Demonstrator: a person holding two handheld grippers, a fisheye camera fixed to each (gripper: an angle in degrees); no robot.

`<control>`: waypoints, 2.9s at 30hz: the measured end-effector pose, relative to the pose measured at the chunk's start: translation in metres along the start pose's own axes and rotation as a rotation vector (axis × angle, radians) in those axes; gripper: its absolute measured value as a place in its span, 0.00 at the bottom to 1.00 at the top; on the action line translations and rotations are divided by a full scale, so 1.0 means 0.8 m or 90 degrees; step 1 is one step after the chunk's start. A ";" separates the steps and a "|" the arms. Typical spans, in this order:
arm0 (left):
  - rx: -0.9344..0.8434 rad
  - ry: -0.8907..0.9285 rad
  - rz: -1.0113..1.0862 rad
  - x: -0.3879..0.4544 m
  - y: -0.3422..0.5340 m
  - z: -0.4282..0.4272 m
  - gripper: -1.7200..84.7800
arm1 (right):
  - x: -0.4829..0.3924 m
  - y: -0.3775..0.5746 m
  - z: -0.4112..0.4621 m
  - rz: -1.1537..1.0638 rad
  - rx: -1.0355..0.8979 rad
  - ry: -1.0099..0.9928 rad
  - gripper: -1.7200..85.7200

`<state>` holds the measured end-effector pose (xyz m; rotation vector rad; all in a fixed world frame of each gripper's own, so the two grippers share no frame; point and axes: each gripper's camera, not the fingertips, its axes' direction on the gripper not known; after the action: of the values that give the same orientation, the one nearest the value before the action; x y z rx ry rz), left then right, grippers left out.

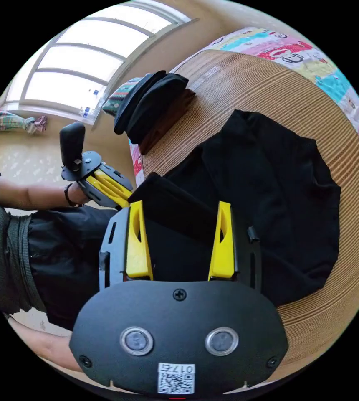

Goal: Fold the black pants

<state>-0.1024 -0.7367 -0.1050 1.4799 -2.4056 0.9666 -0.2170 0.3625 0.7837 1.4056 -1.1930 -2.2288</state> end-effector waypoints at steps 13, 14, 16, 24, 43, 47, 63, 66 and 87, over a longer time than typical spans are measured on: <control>0.034 0.042 0.102 0.094 0.009 -0.063 0.04 | 0.068 -0.020 0.021 -0.121 -0.158 -0.399 0.06; 0.065 0.024 0.095 0.101 0.008 -0.081 0.05 | 0.072 -0.006 -0.021 -0.085 -0.070 -0.339 0.06; 0.117 -0.003 0.072 0.108 0.010 -0.107 0.07 | 0.066 0.030 -0.095 -0.013 0.092 -0.222 0.06; 0.147 0.002 -0.054 0.096 0.041 -0.117 0.09 | -0.130 0.128 -0.217 0.048 0.556 0.233 0.06; 0.022 -0.035 -0.274 0.104 0.164 -0.082 0.10 | -0.058 0.216 -0.007 0.410 0.286 0.089 0.06; 0.033 -0.034 -0.305 0.114 0.191 -0.099 0.10 | -0.023 0.243 -0.064 0.497 0.279 0.180 0.10; -0.050 -0.080 -0.318 0.119 0.213 -0.165 0.15 | -0.172 0.450 -0.033 0.650 0.236 0.056 0.04; -0.102 -0.080 -0.302 0.101 0.208 -0.166 0.18 | -0.218 0.488 0.004 0.556 0.235 -0.123 0.05; -0.298 0.184 -0.396 -0.049 0.237 -0.235 0.07 | -0.310 0.589 0.081 0.664 0.028 -0.217 0.09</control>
<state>-0.2793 -0.5378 -0.0598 1.6025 -1.6436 0.4020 -0.2424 0.2416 1.3055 0.2186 -1.5722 -1.6637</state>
